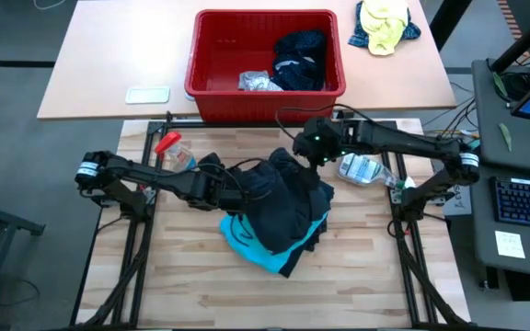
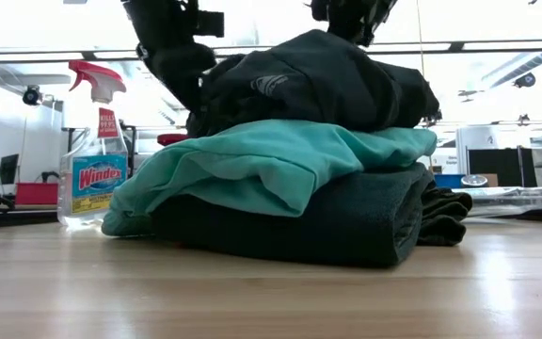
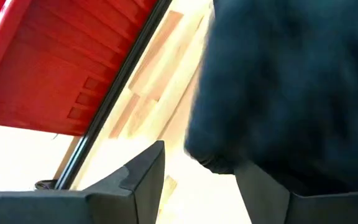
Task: Fold Laundry from Bin
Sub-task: Fold the black shorts
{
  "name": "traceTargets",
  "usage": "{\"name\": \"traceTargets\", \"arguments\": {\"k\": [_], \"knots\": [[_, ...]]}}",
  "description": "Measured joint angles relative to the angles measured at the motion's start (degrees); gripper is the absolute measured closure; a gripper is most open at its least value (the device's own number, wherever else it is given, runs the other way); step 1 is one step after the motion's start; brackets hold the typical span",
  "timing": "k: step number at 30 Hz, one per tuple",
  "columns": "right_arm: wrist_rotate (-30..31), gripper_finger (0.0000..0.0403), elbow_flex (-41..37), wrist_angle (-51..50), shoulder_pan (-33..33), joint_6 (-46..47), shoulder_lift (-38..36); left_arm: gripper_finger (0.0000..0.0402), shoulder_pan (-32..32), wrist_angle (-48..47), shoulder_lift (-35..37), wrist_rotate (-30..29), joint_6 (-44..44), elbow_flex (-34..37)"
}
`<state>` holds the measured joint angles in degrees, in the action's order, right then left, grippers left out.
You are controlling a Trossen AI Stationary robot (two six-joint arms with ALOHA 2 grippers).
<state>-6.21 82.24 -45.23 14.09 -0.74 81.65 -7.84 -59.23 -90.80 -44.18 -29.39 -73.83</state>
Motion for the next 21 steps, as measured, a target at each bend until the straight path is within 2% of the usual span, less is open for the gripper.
{"name": "traceTargets", "arguments": {"k": [10,16,21], "knots": [[0.29,0.0090,0.00,0.09,0.97,-1.93,-4.32,0.0225,0.00,-0.30,0.46,-0.04,4.23,-0.41],[-0.27,0.0098,-0.02,1.94,1.45,-5.85,-4.17,0.0225,0.34,-0.57,1.07,-0.27,6.36,-0.41],[-0.29,0.0099,-0.37,5.68,2.64,-7.92,-2.81,0.0217,1.80,-2.82,1.45,-0.30,4.20,-0.41]]}}
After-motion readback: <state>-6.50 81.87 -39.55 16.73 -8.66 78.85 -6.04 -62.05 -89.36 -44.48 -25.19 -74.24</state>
